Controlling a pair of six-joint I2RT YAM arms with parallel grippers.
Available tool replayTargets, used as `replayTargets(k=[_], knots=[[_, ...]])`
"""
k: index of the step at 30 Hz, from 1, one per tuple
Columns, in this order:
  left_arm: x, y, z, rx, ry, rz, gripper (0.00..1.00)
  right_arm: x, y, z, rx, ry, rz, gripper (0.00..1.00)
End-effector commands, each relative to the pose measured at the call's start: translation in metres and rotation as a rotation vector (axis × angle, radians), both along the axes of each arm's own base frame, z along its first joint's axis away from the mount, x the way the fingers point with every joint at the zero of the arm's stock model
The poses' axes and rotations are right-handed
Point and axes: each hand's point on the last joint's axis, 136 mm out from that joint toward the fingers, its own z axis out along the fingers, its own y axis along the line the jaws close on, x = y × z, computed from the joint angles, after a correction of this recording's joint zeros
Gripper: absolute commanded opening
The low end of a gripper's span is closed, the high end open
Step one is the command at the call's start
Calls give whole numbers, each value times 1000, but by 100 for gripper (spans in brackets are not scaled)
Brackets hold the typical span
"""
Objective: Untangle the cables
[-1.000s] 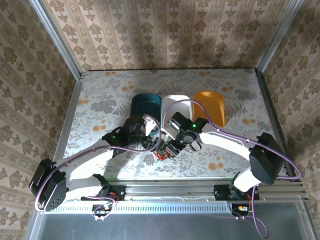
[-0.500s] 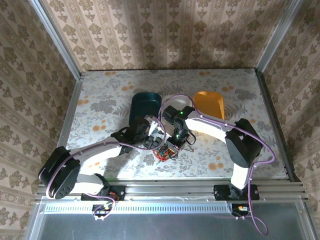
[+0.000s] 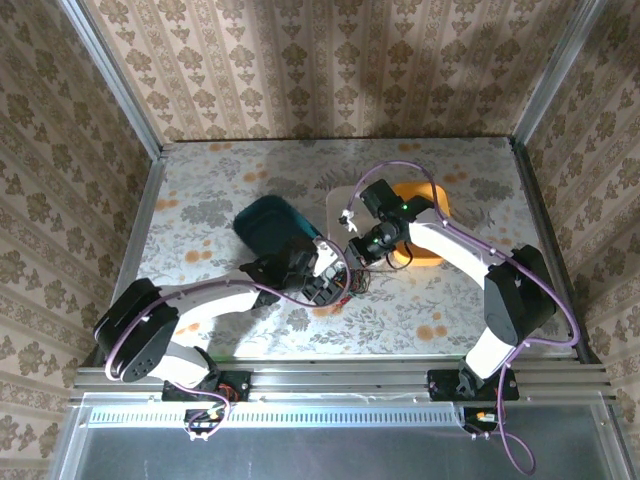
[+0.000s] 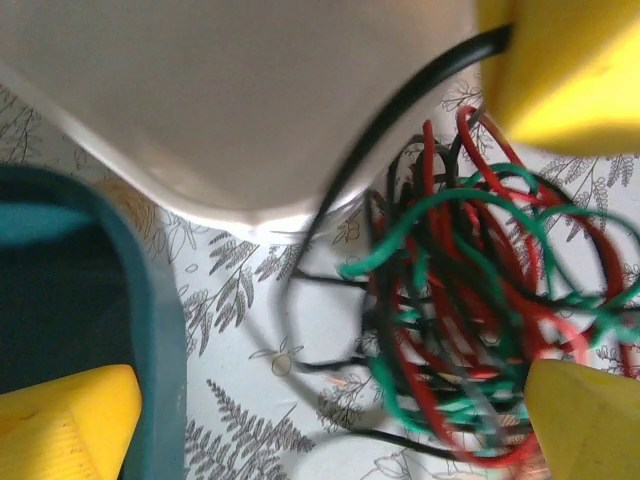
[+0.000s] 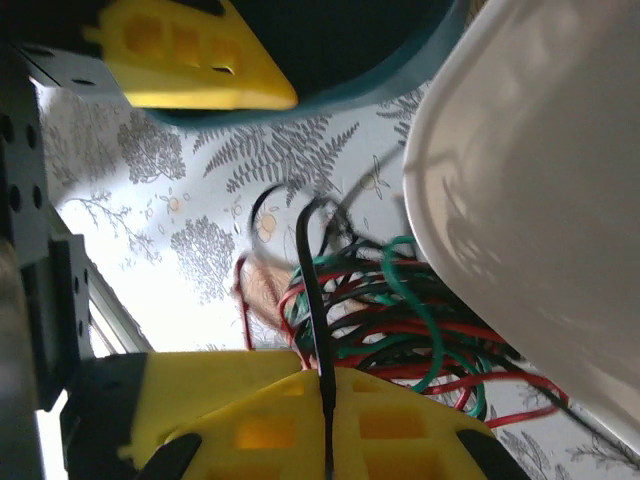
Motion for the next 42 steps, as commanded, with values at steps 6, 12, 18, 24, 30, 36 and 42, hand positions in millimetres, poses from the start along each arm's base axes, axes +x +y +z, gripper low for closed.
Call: replayTargets(k=[6, 12, 18, 24, 30, 36, 42], knots=[[9, 7, 27, 31, -130, 30, 100, -7, -10, -15, -7, 21, -35, 9], [28, 55, 80, -124, -133, 314, 100, -9, -11, -19, -4, 25, -61, 9], [35, 177, 73, -194, 75, 953, 100, -3, -16, -17, -29, -23, -73, 9], [6, 236, 8, -226, 471, 1342, 100, 6, -17, -13, -42, -67, -89, 9], [36, 227, 1, -284, 488, 1334, 98, 7, -15, -12, -67, -84, -71, 9], [67, 225, -14, -306, 466, 1361, 76, 6, -14, -13, -70, -88, -72, 9], [109, 222, -20, -155, 451, 1296, 38, 10, -12, -7, -57, -101, -78, 9]])
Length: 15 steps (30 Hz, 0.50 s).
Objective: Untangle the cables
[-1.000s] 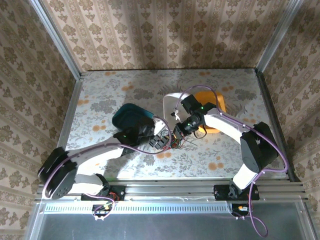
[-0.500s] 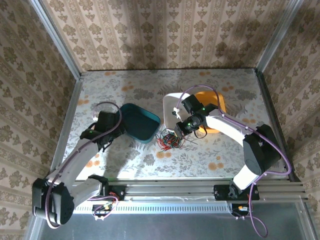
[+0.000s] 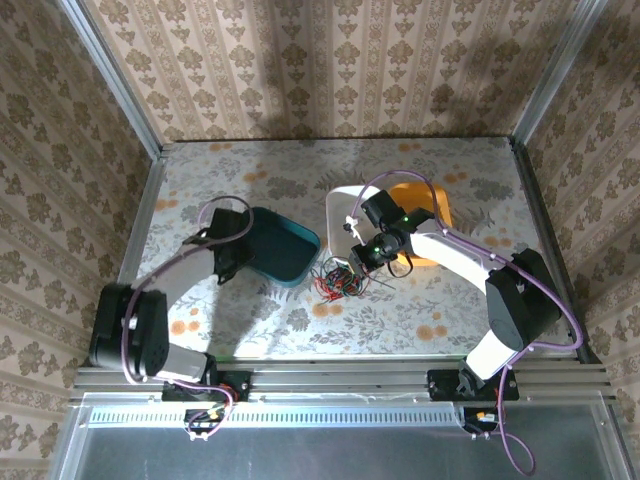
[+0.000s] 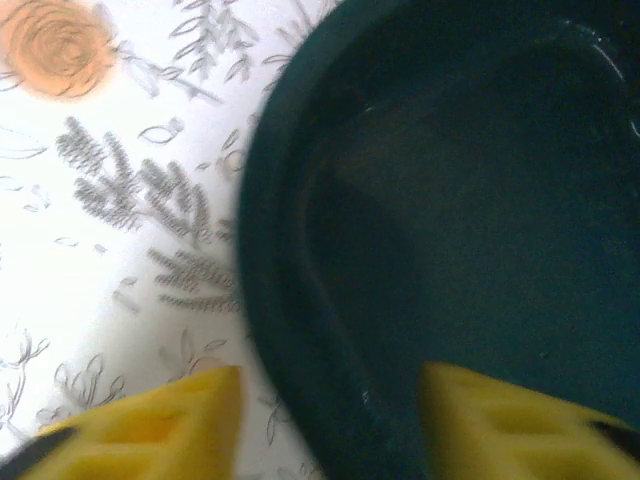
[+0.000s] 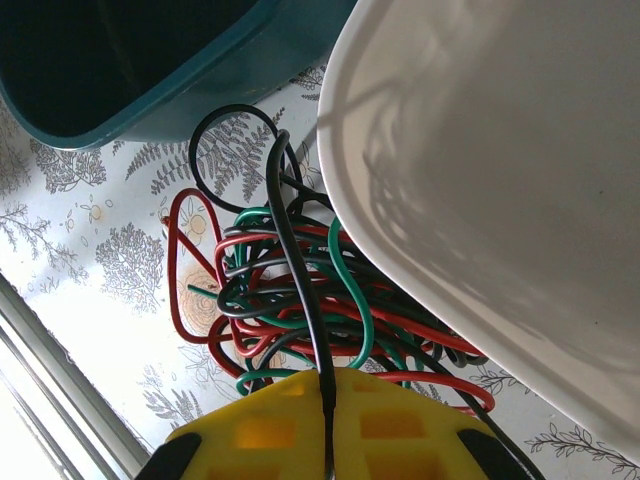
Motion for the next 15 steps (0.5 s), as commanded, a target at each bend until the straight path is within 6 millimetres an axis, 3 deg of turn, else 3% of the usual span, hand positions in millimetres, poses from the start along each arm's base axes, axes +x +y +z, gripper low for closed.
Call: replayTargets(k=[1, 8, 15], knots=[[36, -4, 9, 53, -8, -103, 33, 10, 4, 18, 17, -57, -8, 9], [100, -26, -4, 104, 89, -391, 22, 9, 4, 14, 25, -54, -26, 9], [172, -40, -3, 276, 80, -702, 29, 18, 7, 8, 41, -33, -61, 8]])
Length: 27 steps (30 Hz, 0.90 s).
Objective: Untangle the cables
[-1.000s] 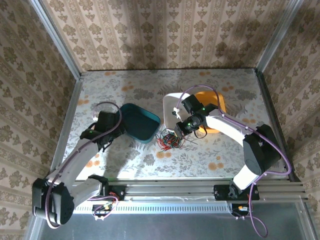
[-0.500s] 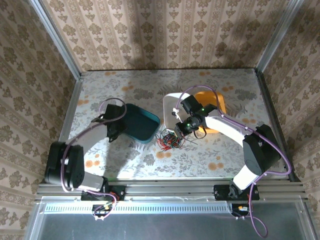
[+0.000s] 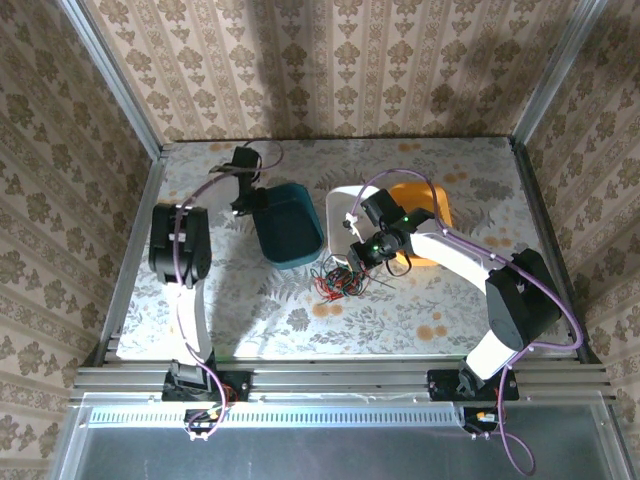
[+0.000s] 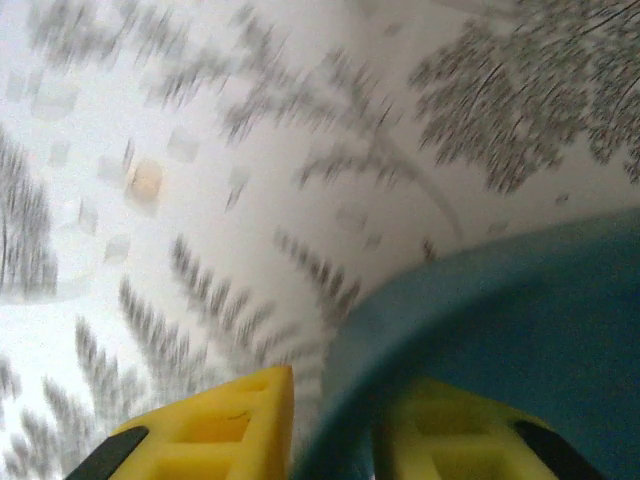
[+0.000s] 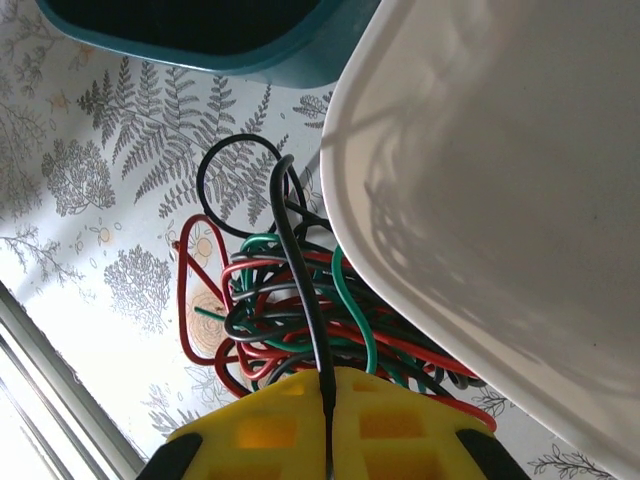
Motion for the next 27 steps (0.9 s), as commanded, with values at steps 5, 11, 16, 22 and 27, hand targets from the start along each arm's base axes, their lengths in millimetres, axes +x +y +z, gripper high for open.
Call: replayTargets(k=[5, 11, 16, 22, 27], knots=[[43, -14, 50, 253, -189, -323, 48, 23, 8, 5, 20, -28, -37, 8], [-9, -81, 149, 202, -511, -530, 87, 25, 6, 8, 48, -16, -36, 8], [-116, -145, 145, -55, -478, -707, 95, 29, -5, 2, 59, 9, -76, 8], [-175, -194, 124, -244, -404, -763, 91, 21, -18, 0, 39, 17, -114, 8], [-213, -210, 104, -276, -331, -880, 91, -17, -38, -15, -20, 97, -129, 8]])
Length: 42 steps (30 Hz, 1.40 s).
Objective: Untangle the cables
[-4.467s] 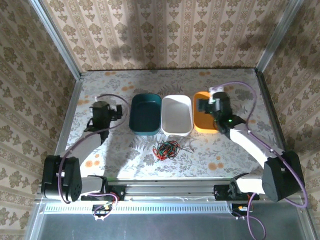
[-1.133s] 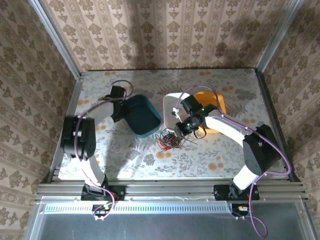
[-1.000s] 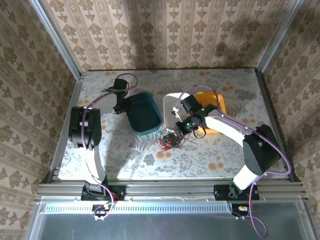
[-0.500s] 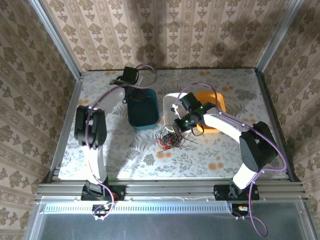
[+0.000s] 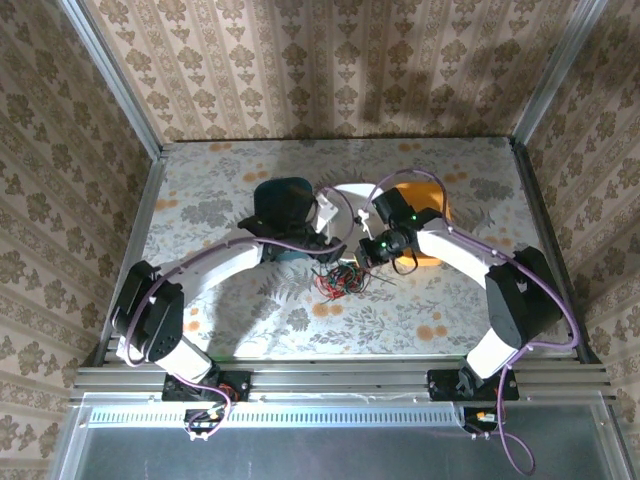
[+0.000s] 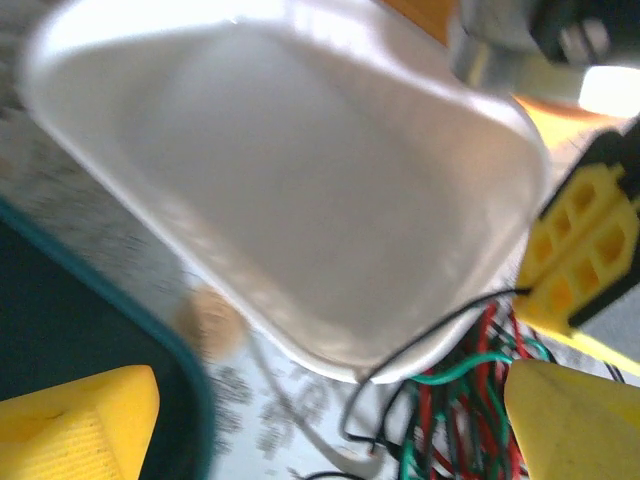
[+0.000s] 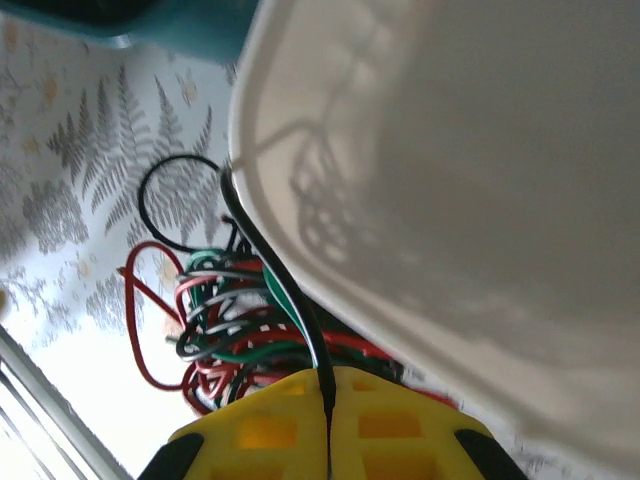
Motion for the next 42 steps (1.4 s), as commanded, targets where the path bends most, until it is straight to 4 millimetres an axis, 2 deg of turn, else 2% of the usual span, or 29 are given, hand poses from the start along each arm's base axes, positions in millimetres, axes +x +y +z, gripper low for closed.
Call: replayTargets(k=[1, 4, 7, 11, 15, 17, 23, 25, 28, 42], knots=[[-23, -13, 1, -32, 37, -77, 90, -26, -18, -4, -51, 47, -30, 8], [-37, -8, -18, 51, 29, -109, 89, -30, -25, -12, -75, 55, -45, 8], [-45, -8, -37, 102, 6, -129, 89, -27, -19, -16, -55, 76, -56, 8], [-38, -11, -59, 145, -16, -99, 89, -20, -13, -12, -22, 64, -71, 8], [-25, -15, -68, 184, -60, -50, 86, -15, -10, 2, 1, 31, -73, 7], [-24, -19, -71, 179, -69, -53, 82, -9, -6, 12, 34, -5, -80, 7], [-28, -18, -88, 190, -53, -61, 60, 2, -7, 44, 123, -44, -129, 6], [-30, -16, -95, 197, -42, -65, 59, 8, -10, 58, 158, -70, -161, 5], [-28, -12, -101, 197, -29, -33, 65, 16, -16, 83, 233, -115, -208, 4], [-27, 6, -119, 197, 6, 31, 69, 35, -62, 182, 361, -402, -382, 3]])
